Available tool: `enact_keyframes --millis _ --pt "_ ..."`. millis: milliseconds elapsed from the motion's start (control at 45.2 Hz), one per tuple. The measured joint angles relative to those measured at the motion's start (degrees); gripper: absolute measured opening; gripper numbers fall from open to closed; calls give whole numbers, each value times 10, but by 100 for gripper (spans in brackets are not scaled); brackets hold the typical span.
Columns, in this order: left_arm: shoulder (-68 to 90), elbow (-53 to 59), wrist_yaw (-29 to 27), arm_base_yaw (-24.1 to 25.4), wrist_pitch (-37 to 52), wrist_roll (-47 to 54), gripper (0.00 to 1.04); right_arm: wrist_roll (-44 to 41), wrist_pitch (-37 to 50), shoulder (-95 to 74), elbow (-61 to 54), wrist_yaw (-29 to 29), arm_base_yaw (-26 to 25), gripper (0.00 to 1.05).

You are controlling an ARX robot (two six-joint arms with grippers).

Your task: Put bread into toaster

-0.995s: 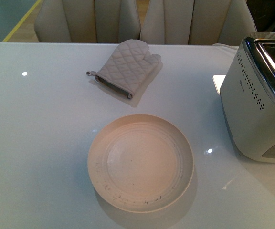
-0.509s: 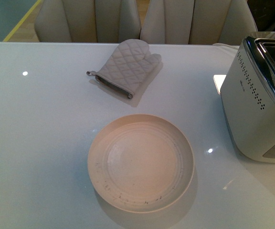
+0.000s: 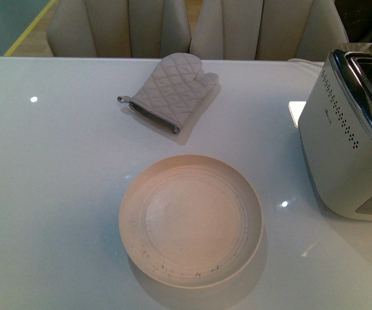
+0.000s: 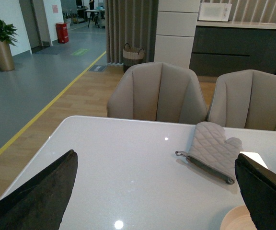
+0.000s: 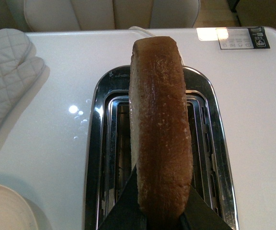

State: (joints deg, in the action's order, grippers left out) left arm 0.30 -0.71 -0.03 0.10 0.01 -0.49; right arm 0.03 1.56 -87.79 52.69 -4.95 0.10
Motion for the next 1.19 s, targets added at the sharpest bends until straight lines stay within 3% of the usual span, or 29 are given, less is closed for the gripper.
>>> enact_keyframes --millis 487,619,796,929,1062,1084,1194 --pt "0 0 0 0 0 0 98 3 -56 -48 12 -9 11 4" --pt "0 0 0 0 0 0 98 13 -43 -70 -13 3 10 31" --pt "0 0 0 0 0 0 98 26 -13 -53 -41 8 5 53" --pt "0 0 0 0 0 0 98 30 14 2 -57 11 -2 70" --pt "0 0 0 0 0 0 98 28 36 139 -89 -11 -9 94" --pt "0 0 0 0 0 0 98 27 47 173 -102 -13 -9 96" --pt "0 0 0 0 0 0 98 15 197 275 -188 43 -6 82"
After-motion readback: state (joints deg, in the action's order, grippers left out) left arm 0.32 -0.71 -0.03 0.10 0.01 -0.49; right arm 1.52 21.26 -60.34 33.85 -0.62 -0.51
